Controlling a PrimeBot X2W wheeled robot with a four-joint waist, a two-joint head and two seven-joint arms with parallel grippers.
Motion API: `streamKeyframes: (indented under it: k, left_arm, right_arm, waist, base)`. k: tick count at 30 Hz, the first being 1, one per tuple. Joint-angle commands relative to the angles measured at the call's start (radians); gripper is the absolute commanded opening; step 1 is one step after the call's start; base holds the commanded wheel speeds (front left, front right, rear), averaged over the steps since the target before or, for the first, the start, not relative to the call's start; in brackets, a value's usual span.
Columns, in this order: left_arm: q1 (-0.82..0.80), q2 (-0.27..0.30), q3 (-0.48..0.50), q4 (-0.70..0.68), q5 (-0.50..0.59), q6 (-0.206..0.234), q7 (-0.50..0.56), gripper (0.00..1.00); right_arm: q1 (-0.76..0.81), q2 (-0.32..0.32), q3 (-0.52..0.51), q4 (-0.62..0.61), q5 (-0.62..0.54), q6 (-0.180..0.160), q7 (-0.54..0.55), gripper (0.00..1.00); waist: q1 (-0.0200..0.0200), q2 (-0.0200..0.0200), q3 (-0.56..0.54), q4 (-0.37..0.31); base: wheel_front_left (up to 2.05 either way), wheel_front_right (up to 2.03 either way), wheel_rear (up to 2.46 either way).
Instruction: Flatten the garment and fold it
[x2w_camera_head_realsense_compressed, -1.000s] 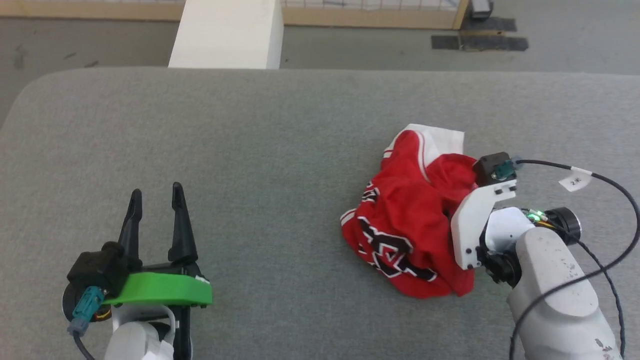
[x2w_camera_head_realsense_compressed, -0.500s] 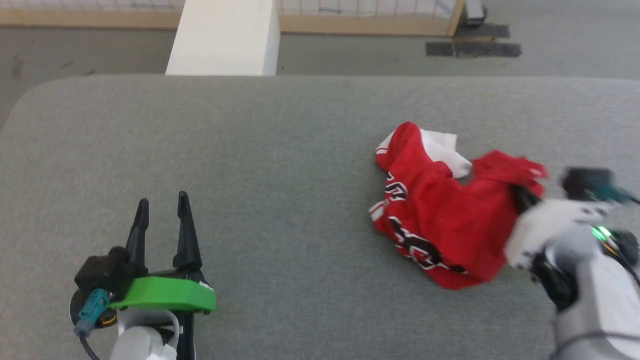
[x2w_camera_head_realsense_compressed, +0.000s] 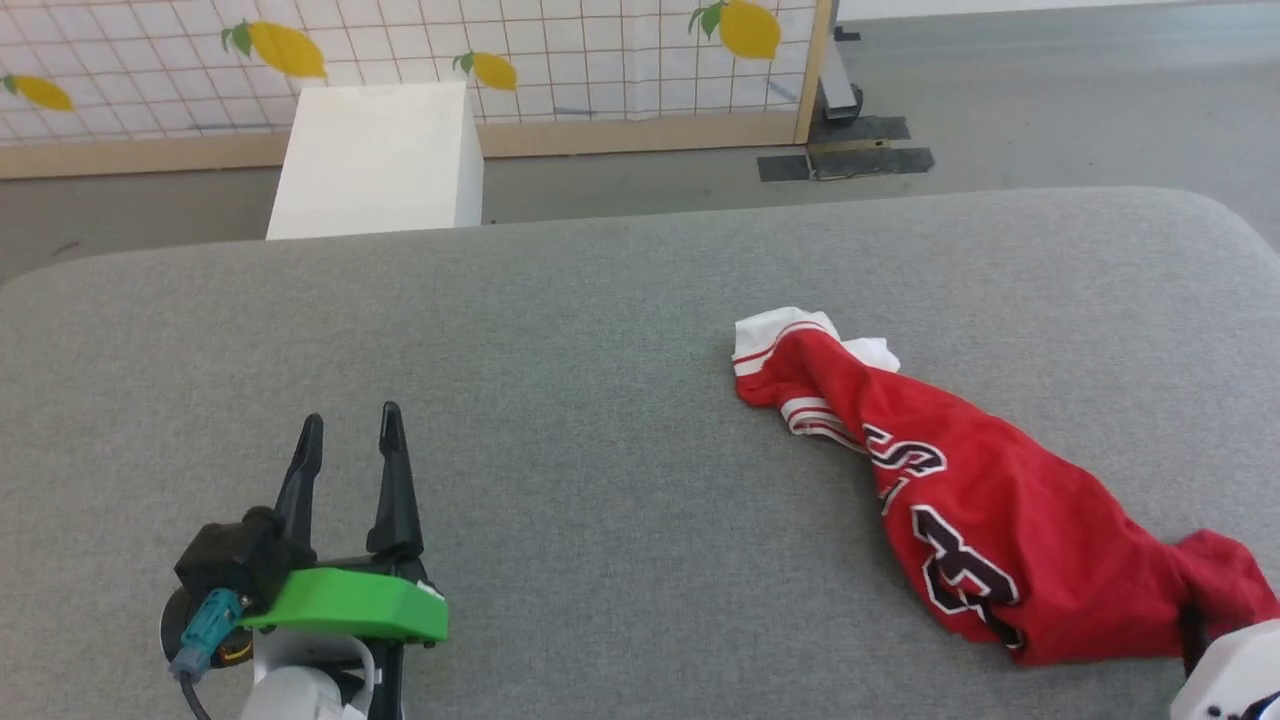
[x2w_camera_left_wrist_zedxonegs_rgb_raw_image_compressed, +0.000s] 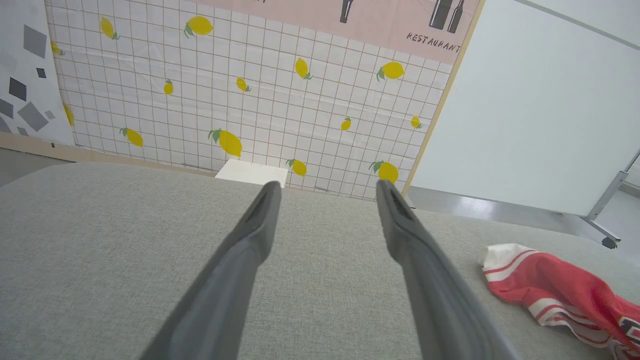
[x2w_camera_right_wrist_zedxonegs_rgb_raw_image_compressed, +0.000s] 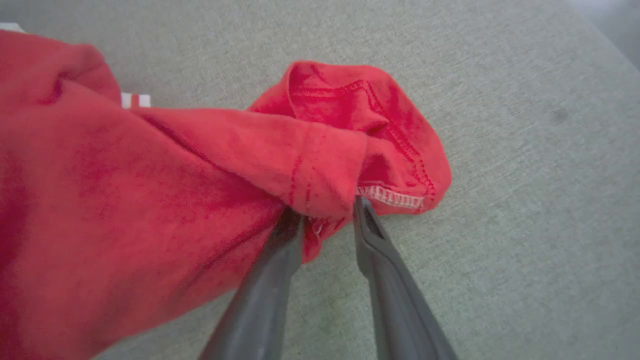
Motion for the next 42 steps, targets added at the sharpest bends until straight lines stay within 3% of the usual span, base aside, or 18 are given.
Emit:
streamKeyframes:
  k: [1, 5, 10, 18, 27, 28, 29, 30, 37, 42]
  left_arm:
    - [0.019, -0.003, 0.0, 0.004, -0.002, -0.006, -0.005, 1.0]
    - [0.021, -0.003, -0.006, 0.01, -0.004, -0.01, -0.005, 1.0]
    - [0.018, -0.003, -0.016, 0.016, -0.009, -0.011, -0.005, 1.0]
    - [0.003, -0.003, -0.028, 0.013, -0.013, -0.01, -0.005, 1.0]
    - [-0.009, -0.003, -0.031, 0.016, -0.014, -0.008, -0.005, 1.0]
    - [-0.011, -0.003, -0.033, 0.018, -0.013, -0.009, -0.005, 1.0]
    - [-0.012, -0.003, -0.034, 0.019, -0.013, -0.01, -0.005, 1.0]
    - [-0.014, -0.003, -0.036, 0.021, -0.013, -0.01, -0.005, 1.0]
    - [-0.006, -0.003, -0.03, 0.028, -0.013, -0.01, -0.005, 1.0]
    - [0.002, -0.003, -0.022, 0.033, -0.011, -0.012, -0.005, 1.0]
  right_arm:
    - [-0.012, -0.001, 0.008, -0.019, 0.015, -0.002, -0.032, 1.0]
    - [-0.03, -0.001, 0.048, -0.072, 0.039, -0.002, -0.164, 1.0]
    - [-0.037, -0.001, 0.066, -0.094, 0.045, -0.002, -0.22, 1.0]
    - [0.004, -0.001, -0.01, -0.046, -0.016, -0.002, -0.033, 1.0]
    - [-0.013, -0.001, -0.012, 0.045, -0.029, -0.002, 0.111, 1.0]
    - [-0.017, -0.001, -0.013, 0.061, -0.027, -0.002, 0.124, 0.54]
    - [-0.021, -0.001, -0.015, 0.072, -0.025, -0.002, 0.133, 0.38]
    - [-0.025, -0.001, -0.016, 0.082, -0.025, -0.002, 0.138, 0.0]
    - [-0.083, -0.001, -0.003, -0.004, 0.015, -0.002, 0.006, 0.0]
    - [-0.116, -0.001, 0.215, -0.213, 0.082, -0.002, -0.063, 0.0]
  waist:
    - [0.0, 0.0, -0.003, -0.001]
    - [0.0, 0.0, -0.003, 0.011]
    - [0.0, 0.0, -0.005, 0.035]
    - [0.0, 0.0, 0.012, 0.059]
    - [0.0, 0.0, 0.029, 0.048]
    - [0.0, 0.0, 0.029, 0.049]
    - [0.0, 0.0, 0.029, 0.05]
    - [0.0, 0.0, 0.028, 0.052]
    - [0.0, 0.0, 0.02, 0.063]
    - [0.0, 0.0, 0.005, 0.068]
  base:
    - [0.0, 0.0, 0.0]
    - [0.0, 0.0, 0.0]
    - [0.0, 0.0, 0.0]
    - [0.0, 0.0, 0.0]
    - [0.0, 0.0, 0.0]
    - [0.0, 0.0, 0.0]
    - [0.0, 0.0, 0.0]
    - [0.0, 0.0, 0.0]
    - [0.0, 0.0, 0.0]
    - [0.0, 0.0, 0.0]
